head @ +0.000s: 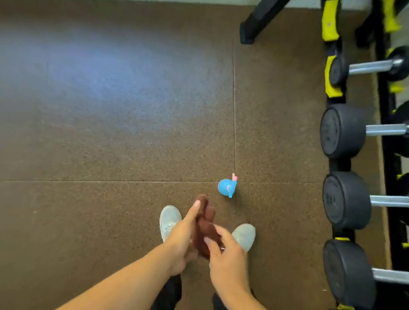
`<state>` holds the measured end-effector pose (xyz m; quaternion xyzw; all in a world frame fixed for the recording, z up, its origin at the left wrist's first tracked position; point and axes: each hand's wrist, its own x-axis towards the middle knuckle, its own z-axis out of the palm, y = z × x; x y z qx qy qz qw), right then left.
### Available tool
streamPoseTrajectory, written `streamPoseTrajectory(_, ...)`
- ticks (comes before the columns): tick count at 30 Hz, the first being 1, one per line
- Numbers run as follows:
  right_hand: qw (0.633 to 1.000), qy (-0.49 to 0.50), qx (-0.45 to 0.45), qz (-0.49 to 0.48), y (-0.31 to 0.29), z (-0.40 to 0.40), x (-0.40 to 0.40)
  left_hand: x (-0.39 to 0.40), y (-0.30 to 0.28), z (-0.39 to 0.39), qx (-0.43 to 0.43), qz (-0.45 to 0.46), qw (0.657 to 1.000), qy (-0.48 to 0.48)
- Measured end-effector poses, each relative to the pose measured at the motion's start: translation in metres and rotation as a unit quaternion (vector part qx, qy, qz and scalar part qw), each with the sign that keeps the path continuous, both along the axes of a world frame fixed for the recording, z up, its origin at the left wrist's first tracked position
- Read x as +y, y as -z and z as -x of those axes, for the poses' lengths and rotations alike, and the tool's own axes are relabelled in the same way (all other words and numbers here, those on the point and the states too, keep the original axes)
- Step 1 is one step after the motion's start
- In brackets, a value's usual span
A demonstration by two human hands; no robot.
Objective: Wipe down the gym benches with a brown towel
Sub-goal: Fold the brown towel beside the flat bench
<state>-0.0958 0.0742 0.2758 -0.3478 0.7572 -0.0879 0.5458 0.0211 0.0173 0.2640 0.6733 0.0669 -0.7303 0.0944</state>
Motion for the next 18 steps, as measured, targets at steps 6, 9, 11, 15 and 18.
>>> streamPoseTrajectory(6, 0.969, -0.196, -0.151, 0.014, -0.168, -0.003, 0.001, 0.022, -0.150, -0.039, -0.049, 0.070, 0.981, -0.172)
streamPoseTrajectory(9, 0.964, -0.211, -0.154, 0.046, -0.215, 0.001, -0.011, 0.042, -0.208, -0.047, -0.102, 0.147, 0.970, -0.167)
streamPoseTrajectory(11, 0.967, -0.185, -0.150, 0.094, -0.238, 0.000, -0.021, 0.058, -0.236, -0.047, -0.112, 0.210, 0.958, -0.159)
streamPoseTrajectory(15, 0.953, -0.188, -0.225, 0.074, -0.279, -0.013, -0.043, 0.098, -0.288, -0.034, -0.088, 0.335, 0.926, -0.152)
streamPoseTrajectory(18, 0.924, -0.249, -0.291, -0.002, -0.299, -0.022, -0.035, 0.130, -0.318, -0.018, -0.071, 0.351, 0.903, -0.237)
